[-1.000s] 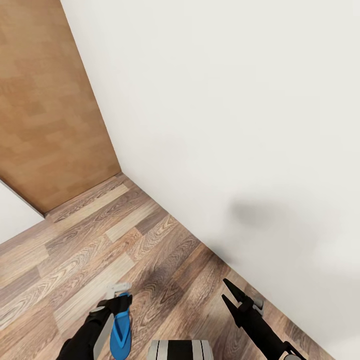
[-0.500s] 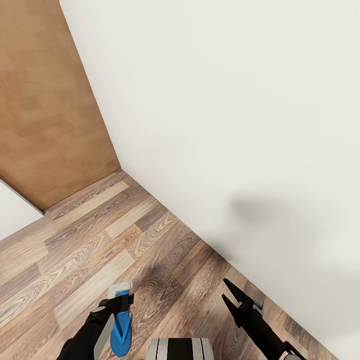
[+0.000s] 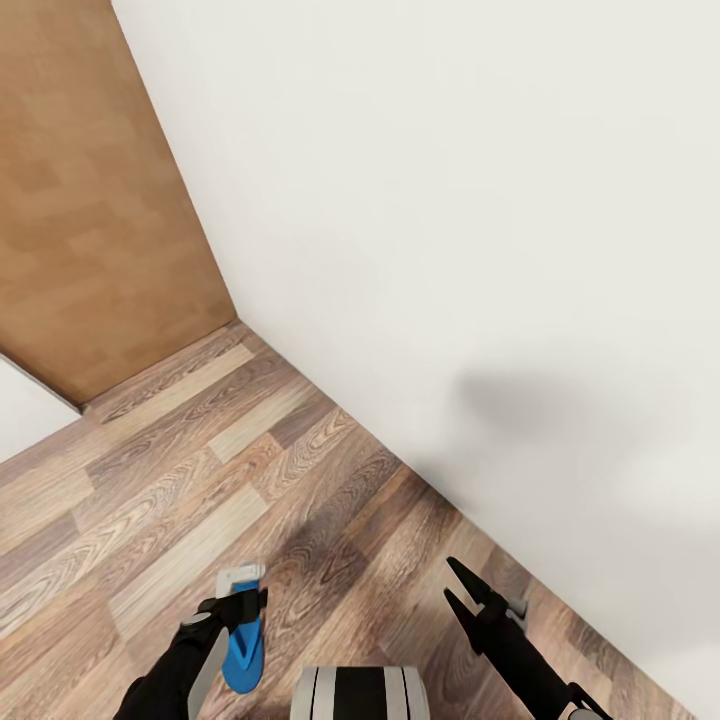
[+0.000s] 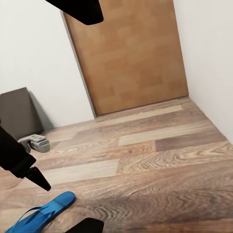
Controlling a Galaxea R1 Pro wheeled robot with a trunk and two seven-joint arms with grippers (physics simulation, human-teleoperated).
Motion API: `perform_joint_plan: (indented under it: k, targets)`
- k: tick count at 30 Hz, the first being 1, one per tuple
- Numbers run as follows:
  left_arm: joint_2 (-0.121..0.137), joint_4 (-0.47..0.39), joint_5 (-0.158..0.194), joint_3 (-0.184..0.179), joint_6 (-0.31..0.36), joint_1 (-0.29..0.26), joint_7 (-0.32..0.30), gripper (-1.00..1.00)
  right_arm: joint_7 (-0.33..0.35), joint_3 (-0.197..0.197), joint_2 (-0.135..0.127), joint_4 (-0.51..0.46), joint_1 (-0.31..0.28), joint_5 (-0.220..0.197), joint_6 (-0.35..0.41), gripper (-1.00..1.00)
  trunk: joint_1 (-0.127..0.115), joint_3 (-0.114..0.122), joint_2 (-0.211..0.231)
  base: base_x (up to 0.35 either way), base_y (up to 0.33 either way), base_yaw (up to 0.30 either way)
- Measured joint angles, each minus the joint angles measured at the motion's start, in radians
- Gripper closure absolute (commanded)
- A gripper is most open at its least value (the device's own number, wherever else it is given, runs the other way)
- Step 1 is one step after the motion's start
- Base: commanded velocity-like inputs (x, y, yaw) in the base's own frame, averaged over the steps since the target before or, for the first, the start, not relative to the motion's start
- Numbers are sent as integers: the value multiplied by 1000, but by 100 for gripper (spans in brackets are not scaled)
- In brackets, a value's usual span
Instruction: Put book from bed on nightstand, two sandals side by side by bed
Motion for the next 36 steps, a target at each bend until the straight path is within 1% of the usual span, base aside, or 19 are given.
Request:
perform_joint_plan:
  k: [31, 36]
  targets:
    - [0, 0, 0, 0, 0, 0, 0, -100, 0, -1, -1, 0, 0, 0, 0, -100, 14, -120, -7, 0, 0, 0]
    - [0, 0, -1, 0, -1, 0, 0, -100, 0, -1, 0, 0, 0, 0, 0, -100, 14, -120, -7, 0, 0, 0]
